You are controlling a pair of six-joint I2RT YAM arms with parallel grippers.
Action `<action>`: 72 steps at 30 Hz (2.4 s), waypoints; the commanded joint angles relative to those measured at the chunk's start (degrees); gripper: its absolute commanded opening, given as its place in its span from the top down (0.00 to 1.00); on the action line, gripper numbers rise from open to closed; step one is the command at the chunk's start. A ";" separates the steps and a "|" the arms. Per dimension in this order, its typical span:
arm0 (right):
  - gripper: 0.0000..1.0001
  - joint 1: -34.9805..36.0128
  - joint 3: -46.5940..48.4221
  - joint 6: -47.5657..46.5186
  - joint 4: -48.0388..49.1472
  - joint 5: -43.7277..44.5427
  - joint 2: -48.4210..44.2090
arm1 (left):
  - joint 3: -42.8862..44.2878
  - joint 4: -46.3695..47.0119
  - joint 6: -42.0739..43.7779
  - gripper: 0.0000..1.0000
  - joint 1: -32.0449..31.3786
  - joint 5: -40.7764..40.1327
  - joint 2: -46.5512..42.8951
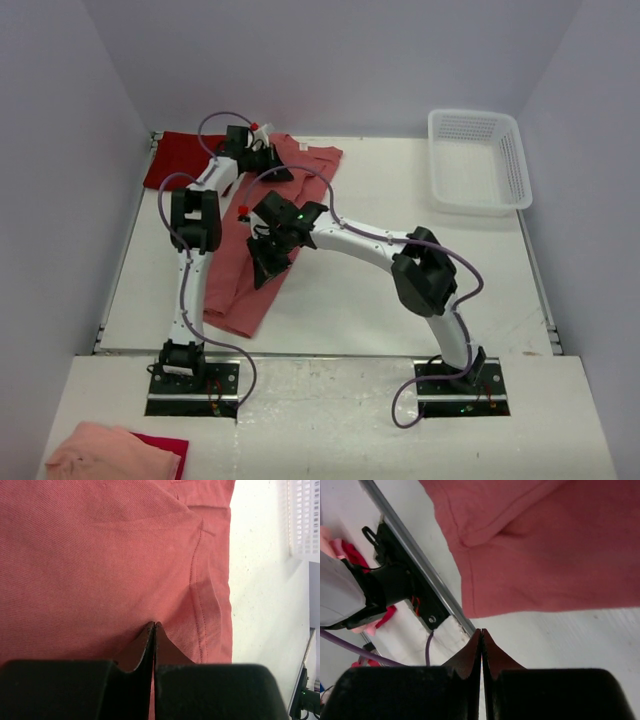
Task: Fold and stack the t-shirts
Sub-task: Rotate the tshirt 90 degrees
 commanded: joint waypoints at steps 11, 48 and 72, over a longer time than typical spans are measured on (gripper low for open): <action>1.00 4.03 12.66 0.33 -0.80 -13.33 14.15 | -4.73 1.21 -0.03 1.00 1.30 0.95 -3.05; 1.00 0.96 -47.89 16.85 27.22 0.02 0.19 | -7.46 8.16 -3.81 1.00 -2.74 3.77 2.31; 1.00 -7.64 -66.62 27.93 27.76 15.58 -15.11 | -1.75 19.13 -14.27 1.00 -7.05 4.48 7.42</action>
